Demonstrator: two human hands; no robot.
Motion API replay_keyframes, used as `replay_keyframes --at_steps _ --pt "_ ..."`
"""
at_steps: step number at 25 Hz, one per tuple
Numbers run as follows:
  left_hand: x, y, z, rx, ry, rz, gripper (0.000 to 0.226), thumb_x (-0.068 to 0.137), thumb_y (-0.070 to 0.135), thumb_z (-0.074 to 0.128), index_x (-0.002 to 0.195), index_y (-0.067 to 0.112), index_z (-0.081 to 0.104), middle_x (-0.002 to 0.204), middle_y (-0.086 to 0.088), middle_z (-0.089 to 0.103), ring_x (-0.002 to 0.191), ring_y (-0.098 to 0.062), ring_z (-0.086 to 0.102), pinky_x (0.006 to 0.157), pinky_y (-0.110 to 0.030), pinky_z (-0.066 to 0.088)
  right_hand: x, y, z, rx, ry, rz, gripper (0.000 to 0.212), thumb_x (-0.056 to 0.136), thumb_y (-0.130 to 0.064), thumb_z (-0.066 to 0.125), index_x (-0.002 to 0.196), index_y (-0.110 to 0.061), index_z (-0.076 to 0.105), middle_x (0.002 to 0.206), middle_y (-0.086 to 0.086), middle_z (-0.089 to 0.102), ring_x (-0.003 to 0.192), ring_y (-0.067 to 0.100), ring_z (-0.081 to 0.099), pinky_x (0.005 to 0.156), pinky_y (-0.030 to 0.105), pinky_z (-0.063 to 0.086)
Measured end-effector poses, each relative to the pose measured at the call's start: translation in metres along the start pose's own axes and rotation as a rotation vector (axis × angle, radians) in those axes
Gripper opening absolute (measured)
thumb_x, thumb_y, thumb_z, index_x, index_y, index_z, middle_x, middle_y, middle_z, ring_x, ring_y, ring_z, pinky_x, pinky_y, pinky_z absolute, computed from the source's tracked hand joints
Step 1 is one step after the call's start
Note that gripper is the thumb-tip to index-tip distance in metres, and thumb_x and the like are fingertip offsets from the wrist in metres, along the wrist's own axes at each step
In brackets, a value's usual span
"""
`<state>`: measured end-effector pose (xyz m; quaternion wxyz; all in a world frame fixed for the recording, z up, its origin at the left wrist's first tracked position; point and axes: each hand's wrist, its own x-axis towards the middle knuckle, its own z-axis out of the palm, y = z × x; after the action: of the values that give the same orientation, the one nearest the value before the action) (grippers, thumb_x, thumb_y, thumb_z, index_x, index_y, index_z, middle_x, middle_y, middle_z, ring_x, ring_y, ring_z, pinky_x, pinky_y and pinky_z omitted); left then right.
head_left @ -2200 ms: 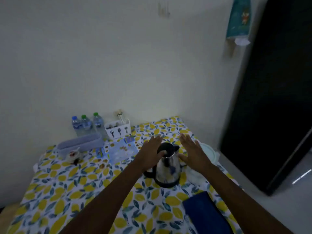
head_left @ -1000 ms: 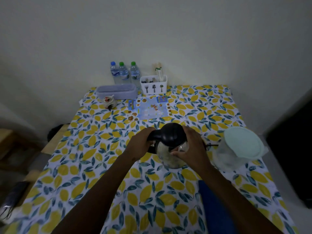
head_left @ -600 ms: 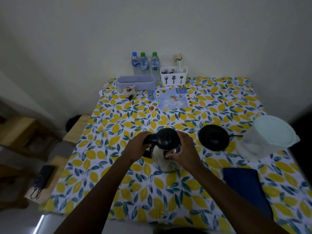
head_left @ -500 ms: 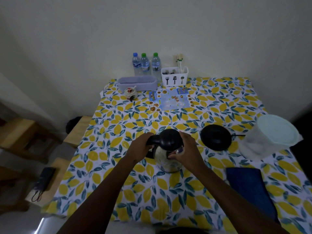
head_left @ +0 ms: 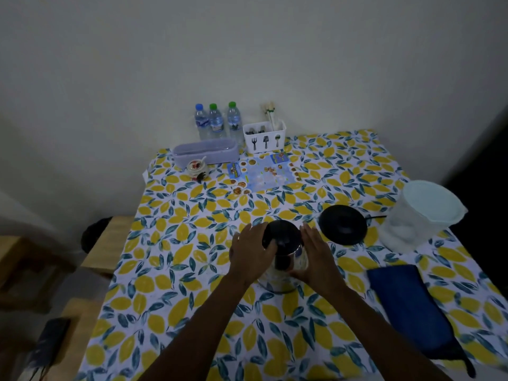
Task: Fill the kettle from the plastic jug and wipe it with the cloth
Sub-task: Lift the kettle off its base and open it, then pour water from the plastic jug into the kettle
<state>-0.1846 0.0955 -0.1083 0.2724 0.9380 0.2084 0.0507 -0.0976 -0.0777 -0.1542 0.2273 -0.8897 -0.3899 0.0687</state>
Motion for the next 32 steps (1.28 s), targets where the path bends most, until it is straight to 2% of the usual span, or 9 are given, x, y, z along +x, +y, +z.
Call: replay_keyframes --at_steps 3,6,9,12,16,20,22,26,32 --pt "0.003 0.017 0.005 0.134 0.011 -0.054 0.082 0.083 0.072 0.040 0.143 0.017 0.033 0.146 -0.007 0.044 0.139 -0.030 0.032 0.116 -0.054 0.014 0.000 0.000 0.001 0.002 0.035 0.001 0.112 0.069 -0.081 0.048 0.151 -0.023 0.000 0.159 0.009 0.013 0.146 0.029 0.009 0.112 0.060 0.023" --pt "0.002 0.029 0.009 0.198 0.142 -0.067 0.078 0.083 0.070 0.039 0.136 0.014 0.042 0.129 -0.008 0.058 0.122 -0.030 0.051 0.107 -0.052 0.032 -0.002 0.000 0.001 0.021 0.038 0.040 0.111 0.065 -0.084 0.048 0.147 -0.040 -0.014 0.160 0.001 0.006 0.147 0.017 -0.003 0.112 0.053 0.006" --pt "0.001 0.033 0.006 0.154 0.228 0.007 0.065 0.089 0.057 0.031 0.129 0.009 0.047 0.113 -0.011 0.065 0.103 -0.032 0.062 0.095 -0.047 0.043 -0.004 0.002 0.002 0.022 0.021 0.045 0.113 0.065 -0.082 0.049 0.150 -0.032 -0.005 0.160 -0.003 -0.001 0.145 0.012 -0.012 0.112 0.048 -0.002" --pt "-0.006 0.026 -0.004 -0.289 0.286 0.007 0.048 0.096 0.044 0.029 0.130 0.015 0.048 0.105 -0.010 0.067 0.093 -0.027 0.065 0.078 -0.037 0.050 -0.004 0.002 0.001 0.026 0.023 0.035 0.114 0.066 -0.079 0.052 0.150 -0.024 -0.001 0.160 -0.005 -0.006 0.145 0.011 -0.015 0.112 0.045 -0.007" --pt "-0.029 0.003 -0.013 -0.936 0.289 -0.243 0.041 0.104 0.030 0.030 0.138 0.014 0.045 0.139 -0.013 0.052 0.127 -0.026 0.049 0.105 -0.042 0.041 -0.007 -0.002 0.000 -0.057 0.017 0.045 0.115 0.067 -0.075 0.057 0.148 -0.032 -0.012 0.158 -0.010 -0.013 0.145 0.015 -0.017 0.112 0.046 -0.007" --pt "-0.044 0.003 -0.028 -1.130 0.379 -0.365 0.046 0.102 0.038 0.029 0.139 0.016 0.046 0.142 -0.010 0.050 0.131 -0.024 0.046 0.107 -0.043 0.040 -0.008 -0.003 -0.002 -0.116 0.024 0.037 0.109 0.064 -0.084 0.037 0.147 -0.035 -0.015 0.159 -0.008 -0.011 0.146 0.018 -0.013 0.115 0.050 0.000" --pt "-0.047 0.006 -0.032 -0.952 0.486 -0.323 0.047 0.101 0.038 0.033 0.142 0.017 0.040 0.147 -0.008 0.044 0.136 -0.024 0.040 0.109 -0.040 0.037 -0.008 -0.003 -0.006 -0.082 0.020 0.022 0.108 0.067 -0.080 0.043 0.148 -0.033 -0.009 0.159 -0.007 -0.008 0.147 0.019 -0.010 0.115 0.053 0.003" --pt "-0.041 0.018 -0.034 -0.206 0.601 -0.007 0.055 0.098 0.045 0.032 0.144 0.015 0.034 0.155 -0.003 0.030 0.147 -0.020 0.013 0.120 -0.040 0.011 -0.014 0.011 -0.022 -0.074 0.091 0.022 0.102 0.073 -0.075 0.049 0.150 -0.031 -0.001 0.160 -0.008 -0.006 0.146 0.015 -0.012 0.115 0.049 0.003" --pt "-0.005 0.084 0.009 -0.080 0.240 0.280 0.069 0.093 0.061 0.012 0.146 0.022 0.032 0.156 0.006 0.025 0.146 -0.006 0.002 0.119 -0.026 -0.001 -0.039 0.075 -0.085 0.013 0.314 0.171 0.084 0.084 -0.053 0.059 0.150 -0.024 0.016 0.157 -0.009 0.010 0.145 0.011 0.002 0.115 0.050 0.015"
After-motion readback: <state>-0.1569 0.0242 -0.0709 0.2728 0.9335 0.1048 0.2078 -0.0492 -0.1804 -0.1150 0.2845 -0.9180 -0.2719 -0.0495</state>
